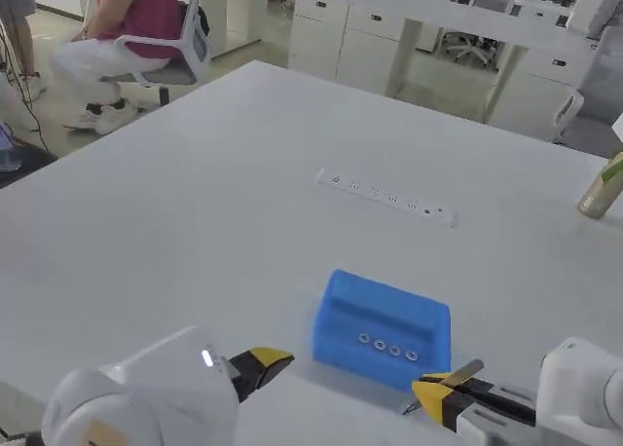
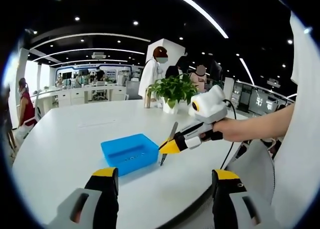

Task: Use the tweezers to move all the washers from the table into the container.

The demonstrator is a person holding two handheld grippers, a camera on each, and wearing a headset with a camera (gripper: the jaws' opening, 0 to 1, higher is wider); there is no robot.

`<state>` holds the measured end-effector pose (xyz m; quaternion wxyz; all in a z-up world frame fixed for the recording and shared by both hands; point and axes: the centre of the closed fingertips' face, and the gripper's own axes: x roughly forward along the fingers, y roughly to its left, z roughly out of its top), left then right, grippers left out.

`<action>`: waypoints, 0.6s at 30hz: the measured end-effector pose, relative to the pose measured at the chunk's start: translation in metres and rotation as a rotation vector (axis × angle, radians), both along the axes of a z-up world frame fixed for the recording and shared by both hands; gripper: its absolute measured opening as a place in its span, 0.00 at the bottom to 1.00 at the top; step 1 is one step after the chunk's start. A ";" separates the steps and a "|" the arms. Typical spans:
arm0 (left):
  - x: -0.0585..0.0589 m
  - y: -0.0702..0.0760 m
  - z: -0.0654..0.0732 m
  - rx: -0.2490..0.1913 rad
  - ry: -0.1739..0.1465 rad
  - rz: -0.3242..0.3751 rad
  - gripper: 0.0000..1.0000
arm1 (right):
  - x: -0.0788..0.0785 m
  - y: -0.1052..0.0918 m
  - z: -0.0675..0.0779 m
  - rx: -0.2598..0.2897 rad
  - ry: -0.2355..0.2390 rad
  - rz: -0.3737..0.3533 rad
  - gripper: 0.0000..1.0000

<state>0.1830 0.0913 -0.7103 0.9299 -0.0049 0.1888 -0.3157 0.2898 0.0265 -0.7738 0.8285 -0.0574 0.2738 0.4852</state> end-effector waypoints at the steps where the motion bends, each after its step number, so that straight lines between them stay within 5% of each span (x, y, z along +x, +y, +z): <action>1: 0.001 -0.001 0.000 -0.006 0.001 0.007 0.79 | 0.001 -0.001 0.004 0.005 0.000 0.002 0.03; 13: 0.021 0.001 0.006 -0.076 -0.013 0.091 0.99 | 0.009 -0.014 0.016 0.013 0.012 -0.007 0.03; 18: 0.029 0.005 0.007 -0.074 -0.017 0.095 0.99 | 0.011 -0.018 0.016 -0.001 0.038 -0.009 0.03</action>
